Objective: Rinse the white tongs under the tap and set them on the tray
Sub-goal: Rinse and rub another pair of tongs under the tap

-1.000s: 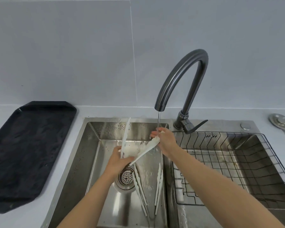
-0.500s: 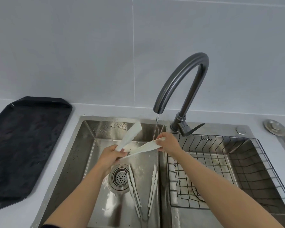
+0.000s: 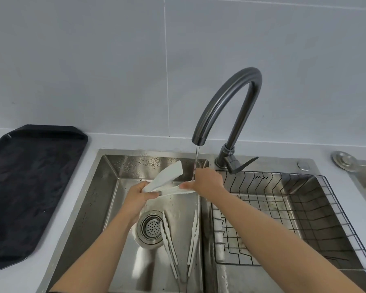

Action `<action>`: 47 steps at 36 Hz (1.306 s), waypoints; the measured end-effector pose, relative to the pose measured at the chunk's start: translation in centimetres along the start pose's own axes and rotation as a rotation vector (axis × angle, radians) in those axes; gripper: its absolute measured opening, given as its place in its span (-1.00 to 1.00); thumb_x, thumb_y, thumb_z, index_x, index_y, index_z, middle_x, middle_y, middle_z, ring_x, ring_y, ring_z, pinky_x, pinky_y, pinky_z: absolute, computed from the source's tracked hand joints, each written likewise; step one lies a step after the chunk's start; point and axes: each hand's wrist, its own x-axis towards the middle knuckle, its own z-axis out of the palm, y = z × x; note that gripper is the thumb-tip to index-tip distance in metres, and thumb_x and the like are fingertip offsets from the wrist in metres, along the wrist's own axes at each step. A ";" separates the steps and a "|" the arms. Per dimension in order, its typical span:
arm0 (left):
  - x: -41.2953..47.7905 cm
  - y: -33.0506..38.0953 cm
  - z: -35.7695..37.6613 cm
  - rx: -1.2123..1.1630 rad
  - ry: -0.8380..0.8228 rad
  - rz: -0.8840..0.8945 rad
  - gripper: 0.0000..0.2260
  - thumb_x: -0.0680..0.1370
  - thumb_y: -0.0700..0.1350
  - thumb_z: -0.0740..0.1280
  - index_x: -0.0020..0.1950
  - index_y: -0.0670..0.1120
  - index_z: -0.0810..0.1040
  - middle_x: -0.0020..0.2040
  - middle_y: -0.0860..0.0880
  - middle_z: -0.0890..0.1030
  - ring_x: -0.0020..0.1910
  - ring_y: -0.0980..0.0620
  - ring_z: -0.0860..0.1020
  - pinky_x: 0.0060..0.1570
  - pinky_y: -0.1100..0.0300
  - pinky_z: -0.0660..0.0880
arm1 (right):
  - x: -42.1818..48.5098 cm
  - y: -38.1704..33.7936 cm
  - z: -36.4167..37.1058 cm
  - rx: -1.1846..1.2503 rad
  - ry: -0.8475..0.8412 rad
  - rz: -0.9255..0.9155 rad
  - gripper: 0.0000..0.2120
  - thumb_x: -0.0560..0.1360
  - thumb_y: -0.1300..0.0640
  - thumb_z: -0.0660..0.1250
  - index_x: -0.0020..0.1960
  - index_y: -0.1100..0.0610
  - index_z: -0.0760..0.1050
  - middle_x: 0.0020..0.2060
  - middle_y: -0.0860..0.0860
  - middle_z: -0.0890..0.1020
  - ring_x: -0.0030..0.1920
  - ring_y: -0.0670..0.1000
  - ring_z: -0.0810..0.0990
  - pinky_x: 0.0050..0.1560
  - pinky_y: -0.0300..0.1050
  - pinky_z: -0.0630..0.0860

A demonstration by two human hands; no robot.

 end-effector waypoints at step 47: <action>1.4 1.1 -4.0 0.082 0.200 0.073 -0.86 0.43 -0.23 0.42 -0.29 -0.15 0.50 -0.25 -0.11 0.51 -0.18 -0.05 0.49 -0.08 0.10 0.42 | 0.4 0.1 -1.6 0.797 -0.323 -0.229 -0.73 0.48 0.34 0.25 0.16 0.32 0.52 -0.37 0.06 0.57 -0.47 -0.09 0.36 -0.43 -0.34 0.32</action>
